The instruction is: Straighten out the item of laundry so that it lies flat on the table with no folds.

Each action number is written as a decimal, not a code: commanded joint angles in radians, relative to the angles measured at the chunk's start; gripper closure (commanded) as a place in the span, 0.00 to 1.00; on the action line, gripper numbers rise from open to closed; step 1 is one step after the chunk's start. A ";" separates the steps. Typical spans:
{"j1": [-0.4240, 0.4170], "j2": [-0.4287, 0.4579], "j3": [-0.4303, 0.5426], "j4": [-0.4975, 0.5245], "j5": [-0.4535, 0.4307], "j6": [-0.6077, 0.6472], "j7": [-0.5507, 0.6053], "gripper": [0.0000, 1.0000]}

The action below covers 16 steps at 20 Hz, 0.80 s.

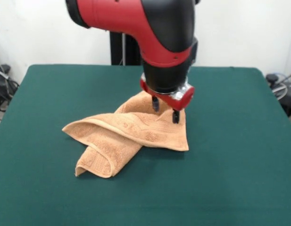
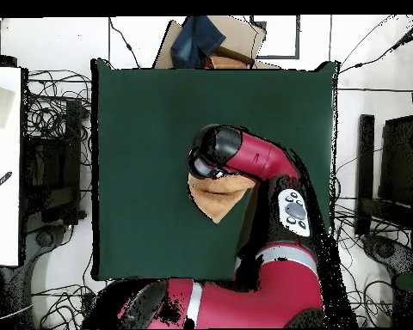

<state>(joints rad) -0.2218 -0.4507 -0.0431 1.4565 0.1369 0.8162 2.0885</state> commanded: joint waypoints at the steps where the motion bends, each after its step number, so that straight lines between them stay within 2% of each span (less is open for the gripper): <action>1: -0.029 -0.021 0.032 0.075 0.023 -0.011 0.113 0.00; 5: -0.030 -0.035 0.053 0.078 0.014 -0.014 0.094 0.00; 16: 0.034 0.007 -0.002 0.030 0.028 0.036 0.223 0.00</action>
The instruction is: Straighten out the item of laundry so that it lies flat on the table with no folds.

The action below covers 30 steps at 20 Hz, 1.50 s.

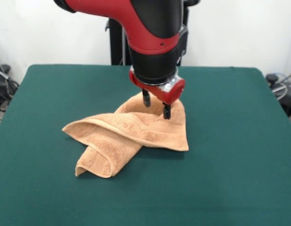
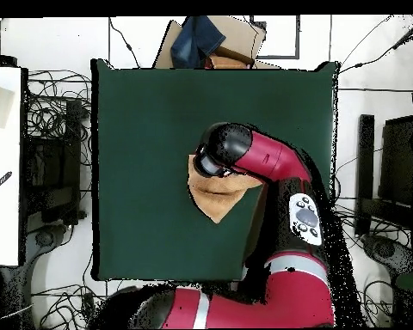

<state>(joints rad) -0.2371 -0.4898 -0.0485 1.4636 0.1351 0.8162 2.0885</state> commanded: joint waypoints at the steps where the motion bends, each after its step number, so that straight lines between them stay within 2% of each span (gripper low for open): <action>1: 0.053 0.052 -0.001 0.016 0.033 0.045 0.231 0.00; 6: 0.072 0.093 -0.032 -0.059 0.035 0.127 0.271 0.00; 10: 0.080 0.143 -0.039 -0.110 0.047 0.123 0.279 0.00; 17: 0.085 0.105 -0.053 -0.158 0.037 0.220 0.253 0.00; 23: 0.087 0.098 -0.048 -0.137 0.046 0.196 0.264 0.00; 25: 0.083 0.055 -0.053 -0.095 0.050 0.211 0.257 0.00; 30: 0.080 -0.150 -0.063 0.104 0.113 0.207 0.262 0.00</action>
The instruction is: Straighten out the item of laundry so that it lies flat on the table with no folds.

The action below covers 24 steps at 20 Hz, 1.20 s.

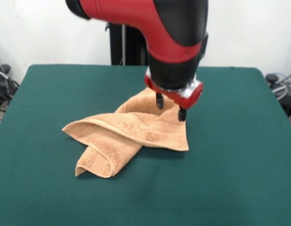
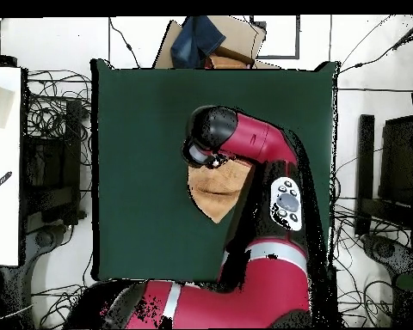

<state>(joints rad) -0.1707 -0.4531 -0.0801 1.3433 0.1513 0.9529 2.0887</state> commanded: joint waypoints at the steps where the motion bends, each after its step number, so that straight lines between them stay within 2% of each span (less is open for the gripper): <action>1: 0.017 -0.218 -0.046 0.253 0.111 0.064 0.282 0.00; 4: 0.051 -0.256 -0.131 0.256 0.099 0.100 0.365 0.00; 7: 0.078 -0.229 -0.206 0.202 0.060 0.158 0.412 0.00; 10: 0.100 -0.140 -0.263 0.089 0.032 0.188 0.469 0.00; 15: 0.077 0.056 -0.268 -0.093 0.069 0.158 0.552 0.00; 19: 0.075 0.140 -0.280 -0.197 0.091 0.193 0.630 0.00; 24: 0.052 0.239 -0.299 -0.348 0.107 0.303 0.712 0.00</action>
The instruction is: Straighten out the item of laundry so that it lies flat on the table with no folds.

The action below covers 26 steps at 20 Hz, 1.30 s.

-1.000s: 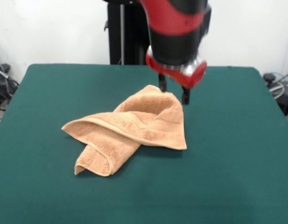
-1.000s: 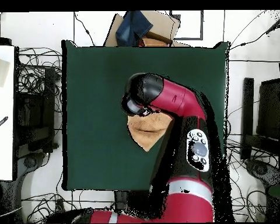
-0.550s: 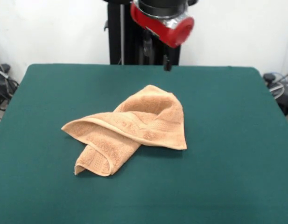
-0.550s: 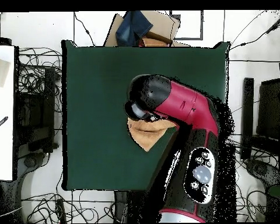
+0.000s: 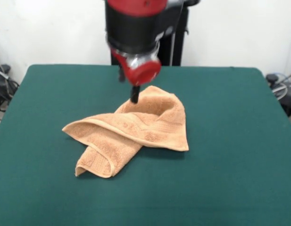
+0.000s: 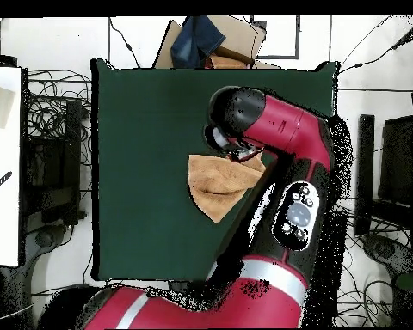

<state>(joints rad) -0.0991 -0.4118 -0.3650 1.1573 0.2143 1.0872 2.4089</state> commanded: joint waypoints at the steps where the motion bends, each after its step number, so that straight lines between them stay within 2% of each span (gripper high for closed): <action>1: -0.028 0.222 -0.014 -0.197 0.046 0.181 0.399 0.00; 7: -0.064 0.306 -0.012 -0.361 0.053 0.260 0.435 0.00; 14: -0.073 0.292 -0.019 -0.436 0.067 0.352 0.458 0.00; 18: -0.072 0.295 -0.013 -0.434 0.074 0.342 0.465 0.00; 26: -0.071 0.332 -0.001 -0.359 0.045 0.180 0.419 0.00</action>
<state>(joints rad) -0.1733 -0.1172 -0.3896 0.7189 0.2527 1.3706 2.5587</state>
